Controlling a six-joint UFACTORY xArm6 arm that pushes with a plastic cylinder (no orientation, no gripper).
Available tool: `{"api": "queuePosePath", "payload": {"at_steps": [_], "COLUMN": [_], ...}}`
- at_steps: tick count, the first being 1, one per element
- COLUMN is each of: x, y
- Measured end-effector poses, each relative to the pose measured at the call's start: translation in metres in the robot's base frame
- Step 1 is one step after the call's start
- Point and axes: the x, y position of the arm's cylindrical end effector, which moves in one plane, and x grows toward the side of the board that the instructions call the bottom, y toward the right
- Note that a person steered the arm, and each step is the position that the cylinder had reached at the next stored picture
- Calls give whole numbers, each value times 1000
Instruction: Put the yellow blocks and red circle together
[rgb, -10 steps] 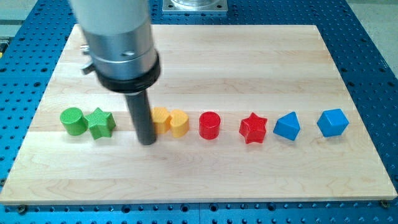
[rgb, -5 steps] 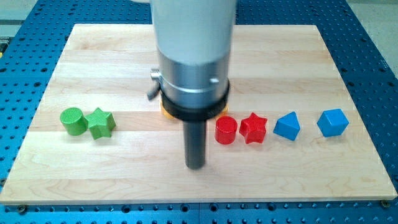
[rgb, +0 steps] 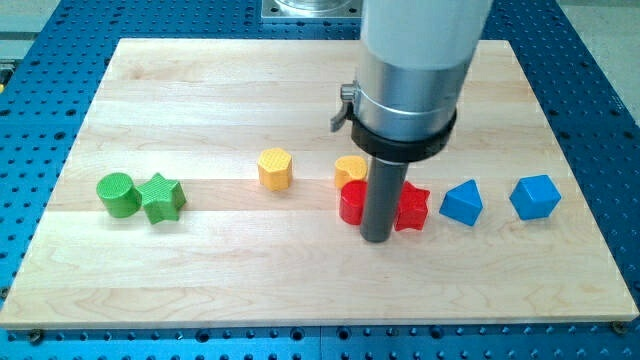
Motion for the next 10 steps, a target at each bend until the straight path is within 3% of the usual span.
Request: {"api": "queuePosePath", "payload": {"at_steps": [4, 5, 6, 10], "x": [-42, -44, -44, -81], "y": [-32, -32, 16, -8]}}
